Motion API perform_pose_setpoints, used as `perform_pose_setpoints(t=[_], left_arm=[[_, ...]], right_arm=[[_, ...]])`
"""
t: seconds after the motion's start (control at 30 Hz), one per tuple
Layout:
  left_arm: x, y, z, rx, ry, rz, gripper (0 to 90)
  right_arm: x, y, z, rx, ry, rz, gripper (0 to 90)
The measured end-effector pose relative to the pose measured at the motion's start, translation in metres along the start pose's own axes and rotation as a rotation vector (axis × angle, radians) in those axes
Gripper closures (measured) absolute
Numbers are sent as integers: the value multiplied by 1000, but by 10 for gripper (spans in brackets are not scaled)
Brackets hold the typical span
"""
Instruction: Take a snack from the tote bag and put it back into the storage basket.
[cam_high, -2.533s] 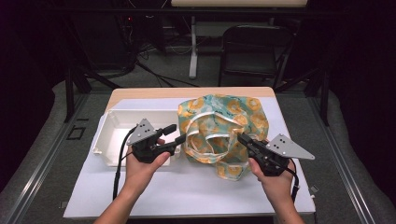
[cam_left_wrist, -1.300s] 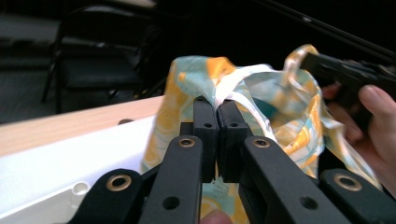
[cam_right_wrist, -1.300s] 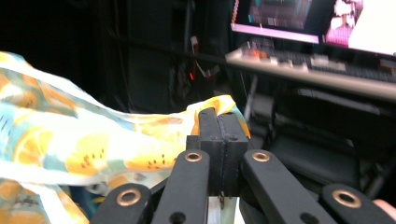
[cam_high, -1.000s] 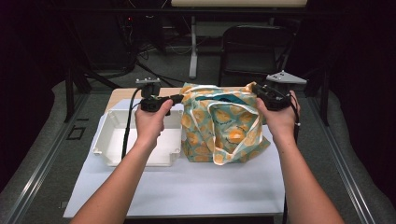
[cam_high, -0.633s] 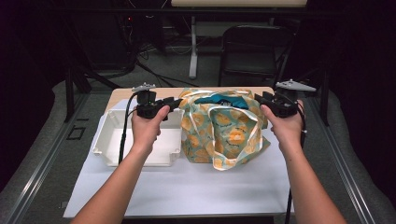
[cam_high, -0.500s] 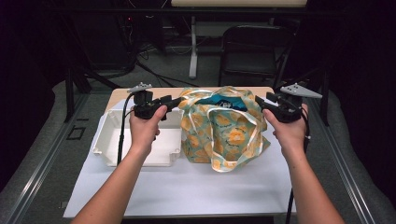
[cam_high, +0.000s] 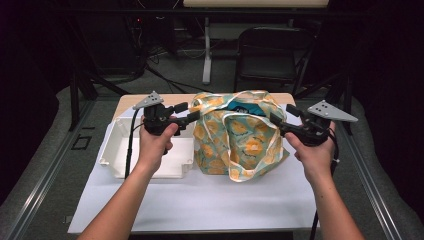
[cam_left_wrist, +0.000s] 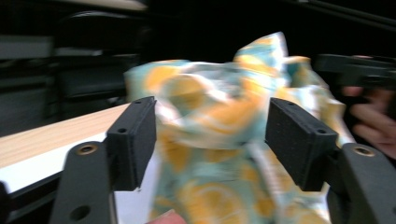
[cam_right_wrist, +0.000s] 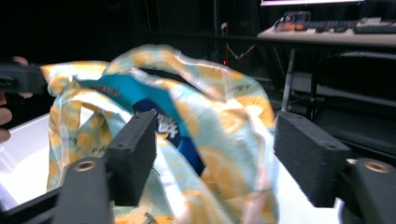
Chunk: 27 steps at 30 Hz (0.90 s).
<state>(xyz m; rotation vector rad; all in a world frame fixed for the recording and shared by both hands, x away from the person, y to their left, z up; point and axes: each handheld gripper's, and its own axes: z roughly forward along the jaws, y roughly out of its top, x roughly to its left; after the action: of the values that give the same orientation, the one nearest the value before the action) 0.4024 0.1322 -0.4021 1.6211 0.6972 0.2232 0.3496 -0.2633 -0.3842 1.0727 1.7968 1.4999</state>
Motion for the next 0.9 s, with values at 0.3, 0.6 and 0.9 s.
perform_pose_setpoints(t=[0.3,0.6,0.9], left_arm=[[-8,3,11,33,73,88,445],[-3,17,19,62,137,-7,900],[19,0,48,237,194,-192,790]], right_arm=[[8,-6,16,61,-54,-63,778],[5,2,15,17,-100,-68,900],[-18,0,29,105,-215,41,900]])
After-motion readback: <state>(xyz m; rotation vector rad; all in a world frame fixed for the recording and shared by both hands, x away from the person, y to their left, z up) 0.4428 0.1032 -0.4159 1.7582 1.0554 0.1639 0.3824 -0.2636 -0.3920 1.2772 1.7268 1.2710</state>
